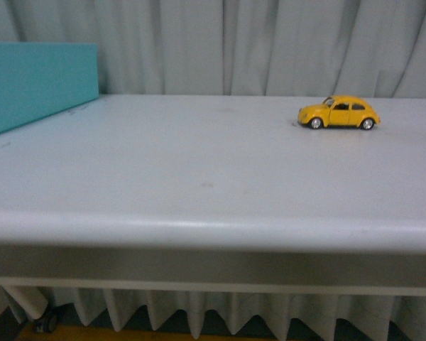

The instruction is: Wind up and store yellow beetle toy

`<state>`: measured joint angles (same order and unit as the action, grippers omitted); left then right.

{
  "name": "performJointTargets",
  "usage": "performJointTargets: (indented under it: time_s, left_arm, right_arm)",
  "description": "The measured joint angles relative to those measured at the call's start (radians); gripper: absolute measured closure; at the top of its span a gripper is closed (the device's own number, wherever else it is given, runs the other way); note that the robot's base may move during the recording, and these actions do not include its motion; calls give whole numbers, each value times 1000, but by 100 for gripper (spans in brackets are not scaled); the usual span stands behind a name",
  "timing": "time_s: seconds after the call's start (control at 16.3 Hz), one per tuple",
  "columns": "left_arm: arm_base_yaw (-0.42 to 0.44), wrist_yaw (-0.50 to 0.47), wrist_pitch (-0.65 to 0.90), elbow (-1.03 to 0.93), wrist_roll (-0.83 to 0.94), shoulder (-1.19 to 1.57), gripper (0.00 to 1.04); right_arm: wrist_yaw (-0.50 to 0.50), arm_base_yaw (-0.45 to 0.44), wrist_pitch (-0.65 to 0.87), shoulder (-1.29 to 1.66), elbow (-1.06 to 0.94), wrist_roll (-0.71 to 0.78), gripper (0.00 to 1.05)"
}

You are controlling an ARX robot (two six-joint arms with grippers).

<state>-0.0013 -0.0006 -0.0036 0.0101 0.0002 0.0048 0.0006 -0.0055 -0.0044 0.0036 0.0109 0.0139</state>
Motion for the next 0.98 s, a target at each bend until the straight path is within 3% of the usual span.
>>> performJointTargets:
  time_s: [0.98]
  left_arm:
    - [0,0,3,0,0,0,7]
  right_arm:
    - [0,0,4,0,0,-4,7]
